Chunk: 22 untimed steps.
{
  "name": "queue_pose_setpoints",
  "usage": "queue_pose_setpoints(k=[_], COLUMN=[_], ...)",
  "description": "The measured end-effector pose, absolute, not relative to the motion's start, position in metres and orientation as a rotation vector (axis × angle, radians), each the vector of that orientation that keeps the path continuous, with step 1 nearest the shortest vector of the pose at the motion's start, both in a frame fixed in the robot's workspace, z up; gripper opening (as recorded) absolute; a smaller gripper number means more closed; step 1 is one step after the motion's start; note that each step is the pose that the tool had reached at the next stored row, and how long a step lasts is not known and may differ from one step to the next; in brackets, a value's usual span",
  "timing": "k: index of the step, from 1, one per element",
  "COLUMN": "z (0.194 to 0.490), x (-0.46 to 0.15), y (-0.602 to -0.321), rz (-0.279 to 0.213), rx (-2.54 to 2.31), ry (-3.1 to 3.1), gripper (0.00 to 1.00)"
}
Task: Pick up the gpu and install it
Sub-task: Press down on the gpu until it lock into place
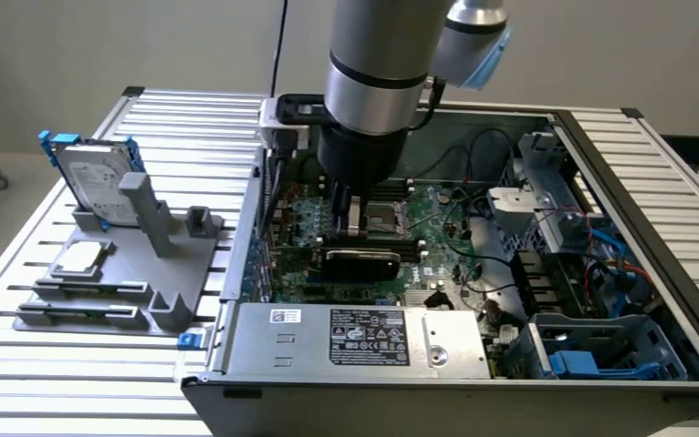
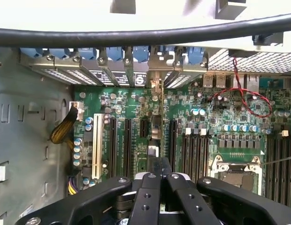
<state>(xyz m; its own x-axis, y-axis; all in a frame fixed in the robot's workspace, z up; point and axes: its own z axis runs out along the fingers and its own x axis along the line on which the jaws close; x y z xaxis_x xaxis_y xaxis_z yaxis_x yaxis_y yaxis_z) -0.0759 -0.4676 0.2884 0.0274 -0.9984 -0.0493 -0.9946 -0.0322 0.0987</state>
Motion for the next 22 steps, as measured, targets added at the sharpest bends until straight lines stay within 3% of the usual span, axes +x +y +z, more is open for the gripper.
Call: queue_pose_setpoints(k=[22], z=[0.272], x=[-0.085], y=[-0.465], rz=[-0.167], rx=[2.265], ry=[-2.192], gripper=[0.11])
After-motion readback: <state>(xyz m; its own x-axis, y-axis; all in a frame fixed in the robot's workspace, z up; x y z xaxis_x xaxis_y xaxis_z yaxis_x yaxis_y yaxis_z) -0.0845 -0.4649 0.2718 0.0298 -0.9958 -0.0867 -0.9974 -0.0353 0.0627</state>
